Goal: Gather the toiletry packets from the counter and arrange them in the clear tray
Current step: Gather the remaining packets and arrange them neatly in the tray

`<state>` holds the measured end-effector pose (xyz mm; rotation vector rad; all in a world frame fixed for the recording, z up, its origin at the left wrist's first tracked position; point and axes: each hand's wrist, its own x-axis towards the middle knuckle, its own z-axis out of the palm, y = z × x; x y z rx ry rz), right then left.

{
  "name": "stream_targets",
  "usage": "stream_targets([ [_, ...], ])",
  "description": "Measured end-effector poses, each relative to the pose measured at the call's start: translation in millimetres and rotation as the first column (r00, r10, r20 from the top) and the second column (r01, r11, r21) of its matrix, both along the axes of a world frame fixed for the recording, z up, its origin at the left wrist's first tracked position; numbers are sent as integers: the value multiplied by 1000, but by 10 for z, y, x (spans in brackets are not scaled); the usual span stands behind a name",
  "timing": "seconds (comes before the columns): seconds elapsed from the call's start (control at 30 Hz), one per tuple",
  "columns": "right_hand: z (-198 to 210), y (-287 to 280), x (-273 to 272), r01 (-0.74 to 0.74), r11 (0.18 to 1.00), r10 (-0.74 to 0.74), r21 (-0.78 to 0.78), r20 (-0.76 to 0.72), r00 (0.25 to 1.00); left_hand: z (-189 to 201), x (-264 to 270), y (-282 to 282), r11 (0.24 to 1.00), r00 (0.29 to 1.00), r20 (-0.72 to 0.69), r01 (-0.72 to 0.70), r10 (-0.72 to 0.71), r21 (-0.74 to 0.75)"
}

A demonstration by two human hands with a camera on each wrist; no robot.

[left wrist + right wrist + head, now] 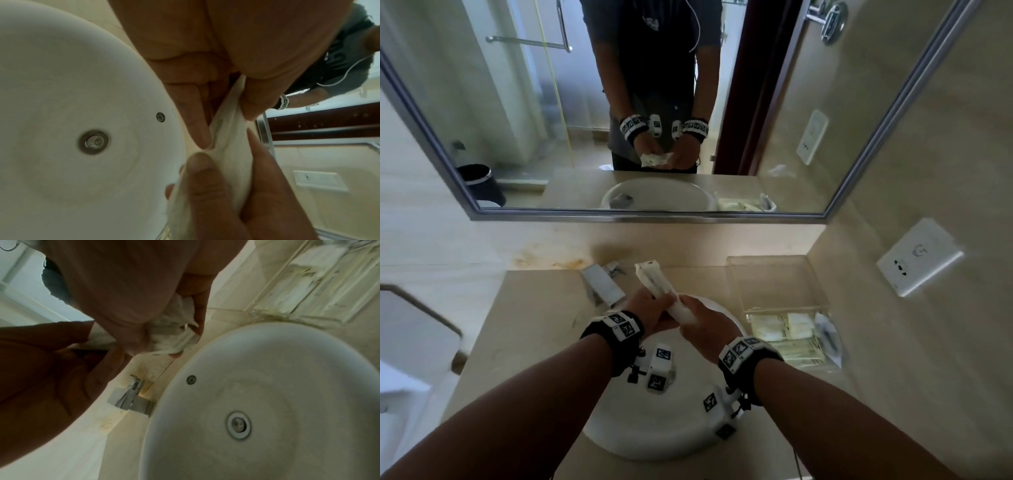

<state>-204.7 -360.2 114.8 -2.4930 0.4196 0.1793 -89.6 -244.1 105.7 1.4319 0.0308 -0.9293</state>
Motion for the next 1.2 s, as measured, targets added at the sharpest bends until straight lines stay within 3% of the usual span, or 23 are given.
stream_targets([
  [0.1, -71, -314, -152, 9, 998, -6, -64, 45, 999, -24, -84, -244, 991, 994, 65, 80, -87, 106],
  [0.3, -328, -964, -501, 28, 995, -39, -99, -101, 994, -87, -126, -648, 970, 987, 160, -7, -33, 245],
  [0.47, -436, -1419, -828, -1, 989, -29, -150, -200, 979, -177, -381, -998, 863, 909, 207, 243, -362, 443],
  [0.7, -638, -1898, -1154, 7, 885, -156, -466, -281, 947, -432, -807, -1546, 762, 839, 136, 395, -527, 513],
  [0.83, -697, -2182, -1308, 53, 850, -248, -525, -308, 919, -553, -991, -1766, 632, 709, 148, 490, -690, 600],
  [0.97, -781, -2362, -1358, 54, 866, -266, -497, -367, 891, -696, -1061, -1913, 556, 641, 148, 501, -753, 664],
  [1.2, -1017, -2479, -1390, 90, 878, -301, -471, -396, 868, -925, -1172, -2078, 315, 378, 141, 450, -915, 836],
])
